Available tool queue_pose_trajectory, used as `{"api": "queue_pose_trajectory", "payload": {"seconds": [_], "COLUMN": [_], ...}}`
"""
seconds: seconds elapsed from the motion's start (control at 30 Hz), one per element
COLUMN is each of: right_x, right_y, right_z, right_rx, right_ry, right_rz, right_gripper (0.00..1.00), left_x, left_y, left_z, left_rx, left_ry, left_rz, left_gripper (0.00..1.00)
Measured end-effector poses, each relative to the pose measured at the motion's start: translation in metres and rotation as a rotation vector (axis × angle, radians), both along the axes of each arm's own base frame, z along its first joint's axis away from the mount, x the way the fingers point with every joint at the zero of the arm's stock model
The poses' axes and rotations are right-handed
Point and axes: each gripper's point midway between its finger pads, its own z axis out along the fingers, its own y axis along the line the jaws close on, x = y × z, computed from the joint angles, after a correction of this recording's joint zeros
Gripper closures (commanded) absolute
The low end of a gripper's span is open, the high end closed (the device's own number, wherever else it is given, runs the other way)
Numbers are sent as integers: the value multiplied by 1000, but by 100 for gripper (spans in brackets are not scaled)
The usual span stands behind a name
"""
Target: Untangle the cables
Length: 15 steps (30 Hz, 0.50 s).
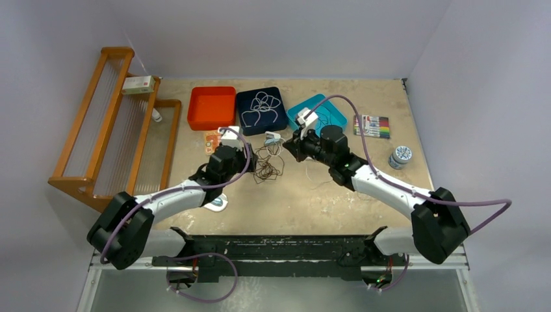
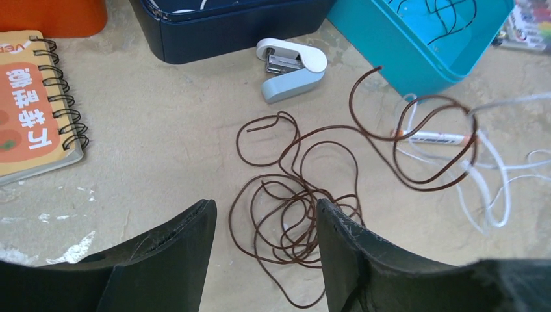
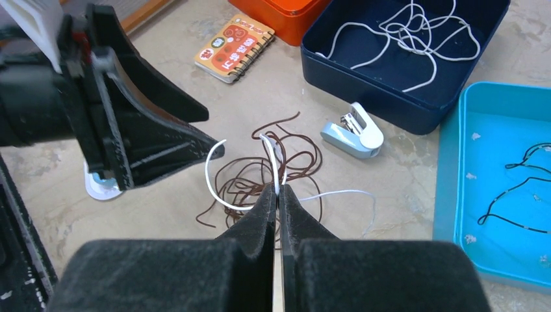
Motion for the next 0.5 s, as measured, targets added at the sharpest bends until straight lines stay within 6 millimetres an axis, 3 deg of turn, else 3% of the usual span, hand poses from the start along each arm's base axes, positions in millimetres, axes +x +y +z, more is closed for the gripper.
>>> {"api": "queue_pose_trajectory", "payload": {"seconds": [0.27,0.5], "right_x": [-3,-7], "right_y": [6,7], "right_z": [24,21], "right_rx": [15,11], "right_ry": [10,37], "right_rz": [32,48], "right_gripper": [100,100], "left_x": [5,6], "left_y": [-6,-25], "left_z": [-11,-5], "left_rx": [56,28], "left_ry": [-83,-132], "left_rz": [-78,-176], "left_gripper": [44,44]}}
